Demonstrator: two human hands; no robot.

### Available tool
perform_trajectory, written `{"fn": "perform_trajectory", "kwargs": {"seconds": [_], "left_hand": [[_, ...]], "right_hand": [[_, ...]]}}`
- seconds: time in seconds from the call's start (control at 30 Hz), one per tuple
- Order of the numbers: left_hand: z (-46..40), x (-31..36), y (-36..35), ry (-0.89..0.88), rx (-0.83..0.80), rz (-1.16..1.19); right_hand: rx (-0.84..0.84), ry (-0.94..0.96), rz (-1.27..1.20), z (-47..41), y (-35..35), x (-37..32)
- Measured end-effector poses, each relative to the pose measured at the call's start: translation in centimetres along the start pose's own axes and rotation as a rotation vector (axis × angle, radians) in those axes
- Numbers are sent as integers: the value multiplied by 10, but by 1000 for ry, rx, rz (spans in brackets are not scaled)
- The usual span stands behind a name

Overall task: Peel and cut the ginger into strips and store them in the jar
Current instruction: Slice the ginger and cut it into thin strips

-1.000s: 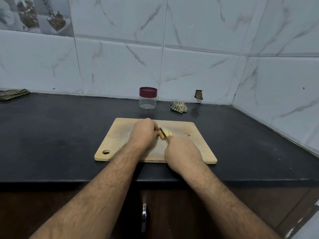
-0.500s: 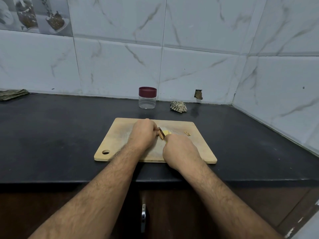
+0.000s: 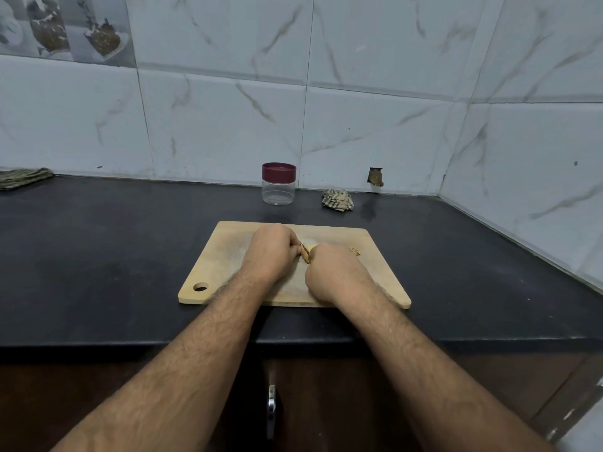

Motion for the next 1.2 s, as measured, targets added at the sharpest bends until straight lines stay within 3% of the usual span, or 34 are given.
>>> {"fn": "perform_trajectory", "kwargs": {"seconds": [0.63, 1.2], "left_hand": [[4, -2, -1, 31, 34, 33], [7, -2, -1, 0, 32, 114]], "right_hand": [[-83, -28, 28, 32, 4, 15], [6, 2, 7, 39, 8, 24]]}}
Point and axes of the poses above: each hand's wrist, its own z-axis away from the middle knuckle, its own y-axis out of the back of the hand, x = y × z, the point moved 3 cm from there along -z, towards the middle knuckle, and after that the axes turned 5 degrees about -y, right-handed, at the moved point
